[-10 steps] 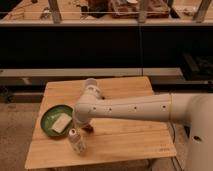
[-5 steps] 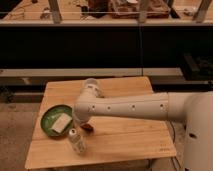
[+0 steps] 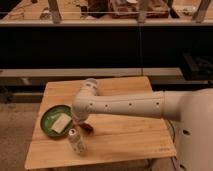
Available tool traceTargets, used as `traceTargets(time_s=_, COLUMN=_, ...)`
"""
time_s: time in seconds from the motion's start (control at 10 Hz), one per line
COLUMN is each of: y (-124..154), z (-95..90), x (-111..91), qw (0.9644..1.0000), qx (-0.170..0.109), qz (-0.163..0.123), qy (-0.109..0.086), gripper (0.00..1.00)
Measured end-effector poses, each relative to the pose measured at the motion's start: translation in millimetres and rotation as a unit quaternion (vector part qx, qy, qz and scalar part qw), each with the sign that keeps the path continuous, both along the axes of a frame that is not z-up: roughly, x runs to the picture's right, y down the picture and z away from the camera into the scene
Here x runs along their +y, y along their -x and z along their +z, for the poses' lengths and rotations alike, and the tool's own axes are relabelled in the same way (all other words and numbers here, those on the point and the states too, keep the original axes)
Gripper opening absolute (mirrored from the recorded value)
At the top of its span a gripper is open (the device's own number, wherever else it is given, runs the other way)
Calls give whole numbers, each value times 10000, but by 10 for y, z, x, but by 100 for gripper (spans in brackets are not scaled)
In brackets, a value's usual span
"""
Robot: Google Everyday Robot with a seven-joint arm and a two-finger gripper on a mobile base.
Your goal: Knock the bottle over
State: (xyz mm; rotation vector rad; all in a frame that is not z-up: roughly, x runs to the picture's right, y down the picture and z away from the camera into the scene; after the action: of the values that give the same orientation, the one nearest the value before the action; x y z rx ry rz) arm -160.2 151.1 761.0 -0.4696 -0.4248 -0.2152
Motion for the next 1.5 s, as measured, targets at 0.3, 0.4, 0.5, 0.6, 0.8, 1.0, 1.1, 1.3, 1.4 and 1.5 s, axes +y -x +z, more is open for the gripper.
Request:
traceTargets(time_s=0.3, y=30, z=59, x=-22, qw=10000, qx=-10, qz=2, qy=1, gripper=23)
traceTargets(time_s=0.4, y=33, z=75, x=-27, qw=10000, qx=-15, qz=3, qy=1, gripper=23)
traceTargets(time_s=0.5, y=35, z=91, x=-43, qw=10000, qx=-22, qz=9, qy=-10, gripper=23)
traceTargets(time_s=0.6, y=38, z=99, x=-53, qw=10000, qx=-26, qz=12, qy=-17, gripper=23)
traceTargets(time_s=0.8, y=45, z=112, x=-63, qw=10000, qx=-39, qz=33, qy=-16, gripper=23)
traceTargets(time_s=1.0, y=48, z=123, x=-68, qw=10000, qx=-42, qz=49, qy=-13, gripper=23)
traceTargets(time_s=1.1, y=57, z=130, x=-73, qw=10000, qx=-51, qz=58, qy=-19, gripper=23)
traceTargets(time_s=1.3, y=58, z=147, x=-86, qw=9999, qx=-55, qz=77, qy=-33, gripper=23)
traceTargets(time_s=1.4, y=58, z=150, x=-96, qw=9999, qx=-54, qz=87, qy=-36, gripper=23)
traceTargets(time_s=1.5, y=60, z=158, x=-103, qw=9999, qx=-58, qz=98, qy=-34, gripper=23)
